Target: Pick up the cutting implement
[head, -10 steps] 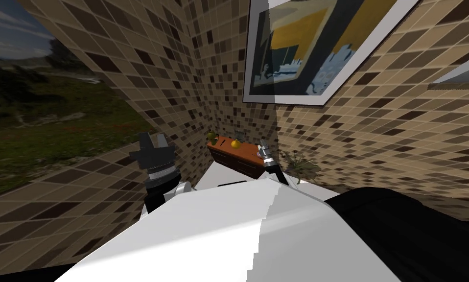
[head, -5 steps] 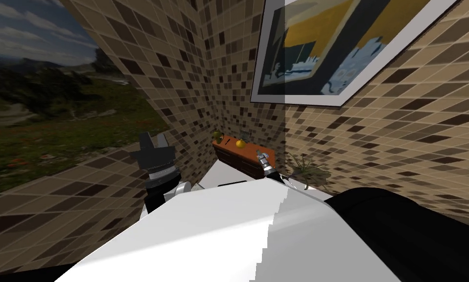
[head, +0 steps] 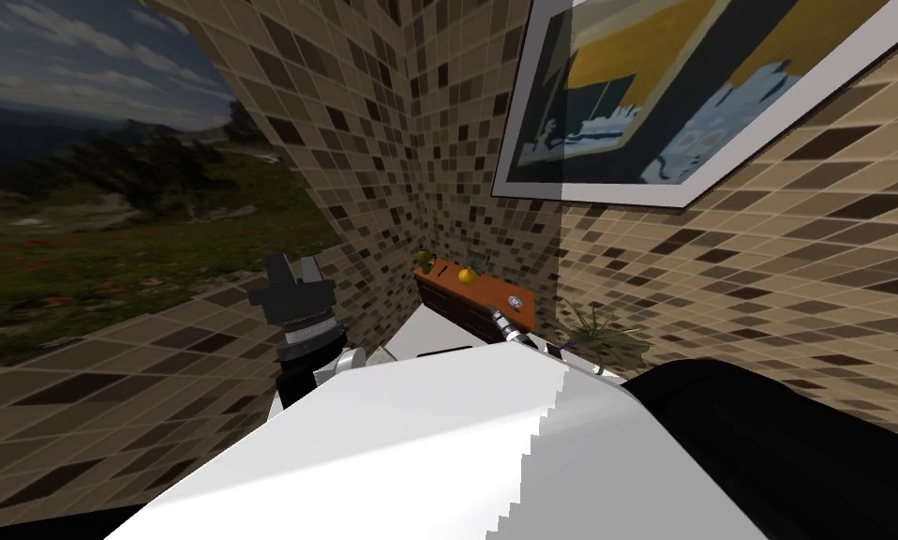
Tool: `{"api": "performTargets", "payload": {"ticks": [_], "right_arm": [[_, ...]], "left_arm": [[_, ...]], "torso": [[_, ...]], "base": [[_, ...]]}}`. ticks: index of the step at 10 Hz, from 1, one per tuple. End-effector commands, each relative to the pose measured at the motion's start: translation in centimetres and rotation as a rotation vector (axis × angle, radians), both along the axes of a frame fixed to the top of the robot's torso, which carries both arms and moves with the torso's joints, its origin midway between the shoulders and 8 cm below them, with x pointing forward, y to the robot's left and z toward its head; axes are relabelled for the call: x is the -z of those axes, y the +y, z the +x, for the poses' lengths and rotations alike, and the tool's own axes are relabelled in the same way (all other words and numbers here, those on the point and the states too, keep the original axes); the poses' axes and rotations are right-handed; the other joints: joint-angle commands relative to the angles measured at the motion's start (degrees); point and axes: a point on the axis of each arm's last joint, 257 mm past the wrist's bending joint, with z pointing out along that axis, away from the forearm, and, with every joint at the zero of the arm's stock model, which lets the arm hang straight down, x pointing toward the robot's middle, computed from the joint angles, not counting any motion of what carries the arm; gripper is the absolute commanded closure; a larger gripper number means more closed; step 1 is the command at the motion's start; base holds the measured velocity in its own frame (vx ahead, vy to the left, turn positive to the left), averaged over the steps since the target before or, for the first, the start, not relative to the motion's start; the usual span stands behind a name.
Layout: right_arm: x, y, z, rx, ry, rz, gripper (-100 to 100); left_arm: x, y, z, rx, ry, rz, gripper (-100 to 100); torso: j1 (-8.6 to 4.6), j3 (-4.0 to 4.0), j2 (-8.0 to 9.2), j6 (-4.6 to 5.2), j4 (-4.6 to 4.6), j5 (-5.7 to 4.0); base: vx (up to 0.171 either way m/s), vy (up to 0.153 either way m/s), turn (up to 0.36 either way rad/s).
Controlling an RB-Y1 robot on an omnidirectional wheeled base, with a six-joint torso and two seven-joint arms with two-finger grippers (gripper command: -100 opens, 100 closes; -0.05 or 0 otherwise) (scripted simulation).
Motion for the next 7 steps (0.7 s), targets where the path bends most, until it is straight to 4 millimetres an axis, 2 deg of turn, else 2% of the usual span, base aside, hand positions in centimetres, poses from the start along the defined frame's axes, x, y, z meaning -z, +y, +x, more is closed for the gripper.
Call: {"api": "performTargets", "payload": {"ticks": [1,2,3,4,5,6,7], "right_arm": [[4.3,-0.6,-3.4,-0.032,0.120,-0.070,-100],[4.5,-0.7,-3.5,-0.031,0.123,-0.071,-100],[7.1,-1.1,-5.8,-0.054,0.202,-0.116,-100],[7.1,-1.1,-5.8,-0.054,0.202,-0.116,-100],[9.6,-1.7,-8.3,-0.079,0.280,-0.161,-100],[9.6,-1.7,-8.3,-0.079,0.280,-0.161,-100],[11.9,-2.3,-10.9,-0.105,0.356,-0.206,-100]], "left_arm": [[0.0,0.0,0.0,0.000,0.000,0.000,0],[0.0,0.0,0.0,0.000,0.000,0.000,0],[0.0,0.0,0.0,0.000,0.000,0.000,0],[0.0,0.0,0.0,0.000,0.000,0.000,0],[0.0,0.0,0.0,0.000,0.000,0.000,0],[0.0,0.0,0.0,0.000,0.000,0.000,0],[0.0,0.0,0.0,0.000,0.000,0.000,0]], "torso": [[0.00,0.00,0.00,0.00,0.00,0.00],[0.01,-0.02,-0.03,-0.01,-0.01,0.00],[-0.06,-0.02,-0.03,0.01,0.00,0.00],[-0.03,-0.01,-0.02,-0.01,-0.01,0.00],[0.01,-0.01,-0.01,0.00,0.00,0.00],[-0.01,-0.03,-0.06,-0.02,-0.01,0.00],[-0.03,-0.03,-0.05,0.01,-0.01,0.00]], "base": [[0.026,0.016,0.251],[0.020,-0.006,0.089],[0.021,0.007,0.210],[0.008,0.017,0.138],[0.027,0.012,0.189],[0.023,-0.001,0.104],[0.027,-0.003,0.206]]}}
